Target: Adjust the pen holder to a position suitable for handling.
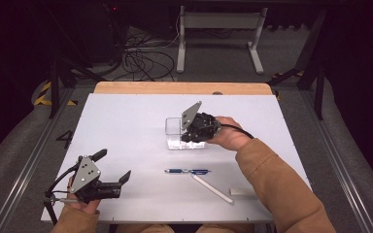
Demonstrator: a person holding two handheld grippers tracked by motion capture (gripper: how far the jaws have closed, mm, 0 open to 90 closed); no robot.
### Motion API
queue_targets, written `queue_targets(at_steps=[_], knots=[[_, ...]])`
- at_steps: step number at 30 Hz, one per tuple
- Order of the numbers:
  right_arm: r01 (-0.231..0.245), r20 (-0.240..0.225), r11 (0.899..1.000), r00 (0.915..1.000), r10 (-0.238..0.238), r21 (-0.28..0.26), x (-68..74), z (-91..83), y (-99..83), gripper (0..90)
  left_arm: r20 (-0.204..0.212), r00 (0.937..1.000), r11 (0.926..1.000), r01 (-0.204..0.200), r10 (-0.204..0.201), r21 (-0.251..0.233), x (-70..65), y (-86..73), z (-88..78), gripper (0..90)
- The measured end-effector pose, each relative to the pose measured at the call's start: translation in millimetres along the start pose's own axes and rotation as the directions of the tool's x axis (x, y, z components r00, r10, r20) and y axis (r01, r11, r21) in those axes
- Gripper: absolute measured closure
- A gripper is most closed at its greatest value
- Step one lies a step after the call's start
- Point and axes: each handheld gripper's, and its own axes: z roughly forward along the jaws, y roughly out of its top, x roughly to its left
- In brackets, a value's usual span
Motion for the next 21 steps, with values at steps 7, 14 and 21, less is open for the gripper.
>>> queue_targets(at_steps=[7,14,21], knots=[[-0.015,-0.007,1.000,0.9999,0.015,-0.001,1.0,9.4,3.1,85.2,-0.002,1.0000,1.0000,-0.002,0.002,-0.001,0.4,-0.1,-0.4,3.4],[-0.025,-0.001,1.000,0.9997,0.025,0.004,0.7,14.4,3.2,85.1,-0.001,1.0000,1.0000,-0.002,0.002,-0.001,0.3,0.0,-0.5,3.4],[-0.029,-0.006,1.000,0.9996,0.029,-0.002,-0.3,13.4,2.3,84.6,0.001,1.0000,1.0000,0.000,0.000,0.000,0.1,-0.1,0.0,3.4]])
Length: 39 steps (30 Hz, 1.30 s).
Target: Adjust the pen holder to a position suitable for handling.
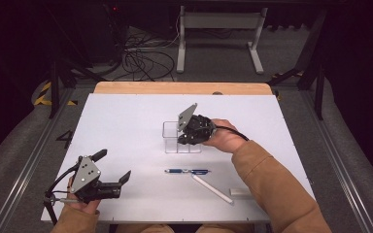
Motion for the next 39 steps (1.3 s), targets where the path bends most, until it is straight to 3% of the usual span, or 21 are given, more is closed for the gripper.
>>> queue_targets(at_steps=[2,22,26,27,31,34,39], knots=[[-0.021,0.002,1.000,0.9998,0.021,0.003,0.1,0.0,0.3,84.6,0.001,1.0000,1.0000,0.001,-0.001,0.001,-0.1,0.0,0.2,3.4],[-0.044,0.028,0.999,0.9986,0.044,-0.003,2.8,2.3,3.2,83.6,0.005,1.0000,1.0000,0.003,-0.003,-0.001,-0.3,0.7,1.1,3.4],[-0.066,0.028,0.997,0.9974,0.067,-0.031,3.0,-3.3,2.9,73.5,0.006,1.0000,1.0000,-0.001,0.001,0.001,-0.1,1.0,2.0,3.4],[-0.080,0.034,0.994,0.9960,0.083,-0.073,3.2,-10.3,2.9,63.2,0.006,1.0000,1.0000,-0.001,0.001,0.000,0.1,1.0,2.0,3.4],[-0.105,0.043,0.983,0.9927,0.113,-0.151,8.7,-25.7,4.0,46.6,0.004,1.0000,1.0000,0.000,0.000,0.001,1.0,0.6,2.1,3.4],[-0.117,0.051,0.972,0.9902,0.130,-0.203,16.3,-34.2,6.0,38.2,0.004,1.0000,1.0000,0.000,0.000,-0.001,0.9,0.9,2.1,3.4],[-0.113,0.073,0.969,0.9886,0.132,-0.219,27.2,-38.0,8.7,30.1,0.005,1.0000,1.0000,-0.002,0.002,0.003,-0.8,0.7,2.9,3.4]])
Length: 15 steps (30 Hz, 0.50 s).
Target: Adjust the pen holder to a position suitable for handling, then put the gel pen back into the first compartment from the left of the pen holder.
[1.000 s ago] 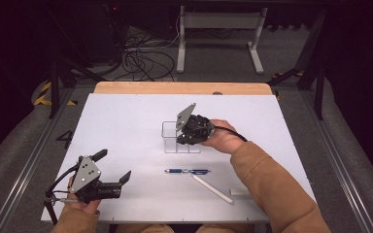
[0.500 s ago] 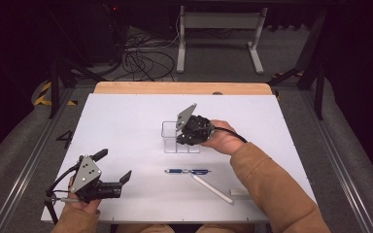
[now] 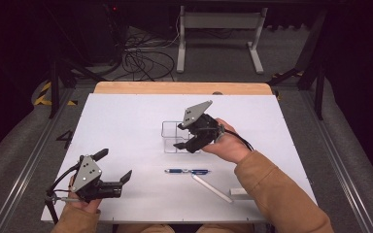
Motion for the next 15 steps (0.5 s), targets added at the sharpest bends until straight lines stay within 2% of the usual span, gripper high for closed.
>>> queue_targets(at_steps=[4,9,15], knots=[[-0.002,0.009,1.000,1.0000,0.002,0.002,9.8,0.0,0.1,29.4,0.001,1.0000,1.0000,-0.001,0.001,-0.001,0.6,0.2,0.0,3.4],[-0.050,-0.013,0.999,0.9986,0.050,0.012,19.3,5.0,-1.7,28.4,0.002,1.0000,1.0000,0.002,-0.002,-0.001,0.4,-0.1,0.4,3.4],[-0.058,-0.037,0.996,0.9975,0.061,0.068,27.3,16.0,-3.2,28.4,0.005,1.0000,1.0000,0.000,0.000,0.000,-0.5,0.0,0.2,3.4]])
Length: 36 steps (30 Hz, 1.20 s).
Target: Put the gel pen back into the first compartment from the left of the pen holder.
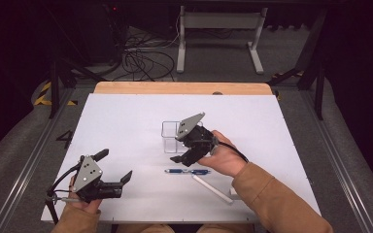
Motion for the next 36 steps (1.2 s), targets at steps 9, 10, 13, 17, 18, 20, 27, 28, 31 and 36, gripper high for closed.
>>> queue_targets(at_steps=[9,10,13,17,18,20,27,28,31,36], knots=[[0.009,-0.008,0.992,0.9999,-0.008,0.123,7.7,19.5,-6.9,32.3,0.002,1.0000,1.0000,0.001,-0.001,0.000,-0.2,0.1,1.1,3.4],[0.016,-0.011,0.990,0.9998,-0.014,0.137,8.5,21.9,-7.3,32.8,0.004,1.0000,1.0000,0.002,-0.002,0.002,-0.4,0.0,1.2,3.4],[0.021,-0.018,0.986,0.9997,-0.018,0.168,10.0,27.2,-8.0,34.6,0.005,1.0000,1.0000,0.003,-0.003,0.000,-0.4,0.0,1.1,3.4],[0.030,-0.044,0.978,0.9988,-0.022,0.205,10.9,33.6,-9.4,39.3,0.004,1.0000,1.0000,-0.001,0.001,0.004,0.2,-0.1,1.4,3.4],[0.029,-0.040,0.975,0.9990,-0.021,0.218,12.1,35.3,-9.9,40.0,0.005,1.0000,1.0000,0.000,0.000,0.004,0.2,-0.2,1.6,3.4],[0.055,-0.044,0.969,0.9980,-0.046,0.242,11.9,38.7,-11.0,40.3,0.007,1.0000,1.0000,0.003,-0.003,0.003,-0.2,-0.2,1.9,3.4],[0.071,-0.065,0.955,0.9964,-0.055,0.287,13.9,45.3,-13.3,45.2,0.007,1.0000,1.0000,0.004,-0.004,0.002,-0.6,0.0,2.2,3.4],[0.060,-0.063,0.955,0.9971,-0.043,0.292,14.9,46.3,-13.6,45.9,0.008,1.0000,1.0000,0.005,-0.005,0.003,-0.6,0.0,2.3,3.4],[0.072,-0.073,0.946,0.9960,-0.051,0.315,14.4,49.9,-14.8,48.2,0.009,1.0000,1.0000,0.005,-0.005,0.004,-0.4,0.0,2.4,3.4],[0.074,-0.069,0.937,0.9962,-0.053,0.343,15.8,56.3,-16.0,51.7,0.010,0.9999,1.0000,0.008,-0.008,0.004,-0.2,-0.1,2.3,3.4]])
